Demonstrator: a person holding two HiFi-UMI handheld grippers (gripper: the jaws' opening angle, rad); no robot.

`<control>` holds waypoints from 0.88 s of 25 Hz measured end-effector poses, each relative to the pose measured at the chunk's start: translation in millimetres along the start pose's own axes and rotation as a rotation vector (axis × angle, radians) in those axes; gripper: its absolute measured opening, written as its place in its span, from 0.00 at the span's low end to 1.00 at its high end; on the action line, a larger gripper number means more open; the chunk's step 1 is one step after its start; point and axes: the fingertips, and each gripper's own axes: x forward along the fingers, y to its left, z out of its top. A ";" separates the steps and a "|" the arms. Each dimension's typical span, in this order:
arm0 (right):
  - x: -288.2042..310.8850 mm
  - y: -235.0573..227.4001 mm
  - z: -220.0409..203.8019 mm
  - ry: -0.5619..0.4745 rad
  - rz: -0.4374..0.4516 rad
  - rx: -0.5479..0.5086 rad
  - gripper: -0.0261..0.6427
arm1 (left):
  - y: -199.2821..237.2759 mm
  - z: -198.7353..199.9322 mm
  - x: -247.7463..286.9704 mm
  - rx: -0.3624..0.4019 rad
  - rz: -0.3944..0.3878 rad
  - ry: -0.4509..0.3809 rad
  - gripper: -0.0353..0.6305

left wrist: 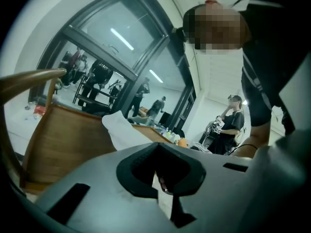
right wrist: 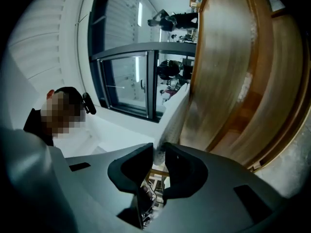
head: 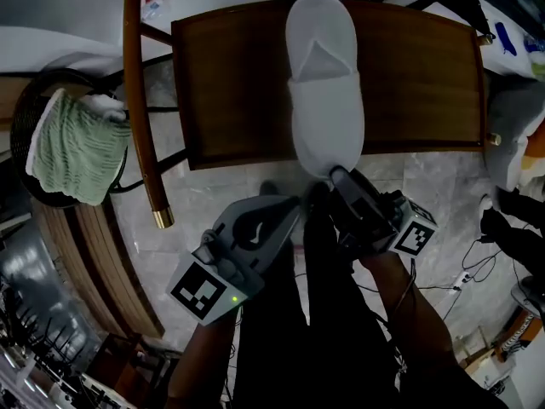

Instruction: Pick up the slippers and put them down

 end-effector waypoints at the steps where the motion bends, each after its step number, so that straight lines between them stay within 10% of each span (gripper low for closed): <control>1: -1.0 -5.0 -1.4 0.001 0.001 0.005 0.15 | 0.6 -6.9 0.1 -0.009 0.000 0.006 0.06; 22: -18.1 -52.1 -20.0 0.011 -0.141 0.053 0.16 | 3.7 -45.3 15.3 -0.034 -0.037 0.056 0.06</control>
